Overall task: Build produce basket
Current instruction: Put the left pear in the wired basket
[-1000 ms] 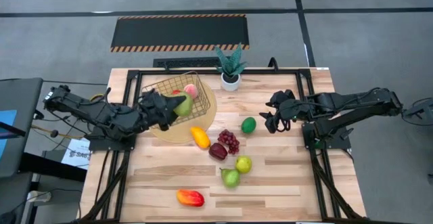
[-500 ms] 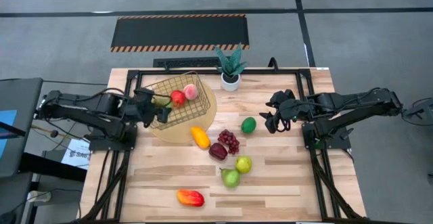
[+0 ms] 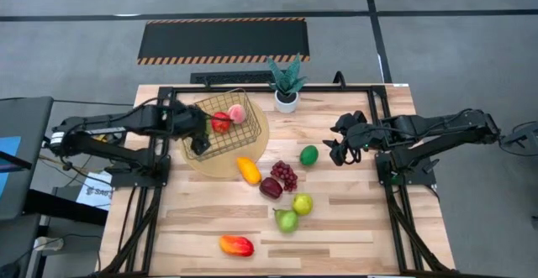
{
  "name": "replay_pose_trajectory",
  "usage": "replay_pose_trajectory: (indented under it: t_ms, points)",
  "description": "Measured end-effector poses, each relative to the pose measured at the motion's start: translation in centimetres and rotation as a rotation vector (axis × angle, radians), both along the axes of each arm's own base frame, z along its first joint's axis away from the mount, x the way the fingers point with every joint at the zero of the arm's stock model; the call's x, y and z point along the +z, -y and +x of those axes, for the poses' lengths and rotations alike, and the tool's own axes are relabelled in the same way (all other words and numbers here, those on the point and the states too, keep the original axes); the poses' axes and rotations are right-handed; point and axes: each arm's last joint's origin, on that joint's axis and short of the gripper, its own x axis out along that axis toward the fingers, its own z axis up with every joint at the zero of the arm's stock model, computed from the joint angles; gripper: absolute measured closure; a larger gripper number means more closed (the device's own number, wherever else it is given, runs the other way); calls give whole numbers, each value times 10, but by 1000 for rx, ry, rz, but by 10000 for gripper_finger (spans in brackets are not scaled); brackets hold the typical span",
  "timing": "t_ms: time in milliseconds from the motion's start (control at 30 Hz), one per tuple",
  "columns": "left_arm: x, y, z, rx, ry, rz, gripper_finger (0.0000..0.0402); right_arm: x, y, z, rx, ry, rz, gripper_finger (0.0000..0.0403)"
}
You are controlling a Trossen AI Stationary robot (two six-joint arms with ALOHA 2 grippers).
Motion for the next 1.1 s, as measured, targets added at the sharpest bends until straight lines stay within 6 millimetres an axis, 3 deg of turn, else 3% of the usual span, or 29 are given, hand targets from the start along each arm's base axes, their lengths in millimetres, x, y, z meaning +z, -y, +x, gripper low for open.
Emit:
replay_pose_trajectory:
  t_ms: [267,433,733,1100]
  points:
    - [-11,-34,31,-126,21,-21,71,0,0,0,14,-9,-15,129]
    - [-14,-56,44,-337,101,-62,70,0,0,0,16,-10,-17,129]
    - [-38,-81,55,-808,-158,85,70,0,1,0,-9,3,3,129]
    - [-70,-93,71,-1186,-397,144,70,0,12,0,-70,5,6,129]
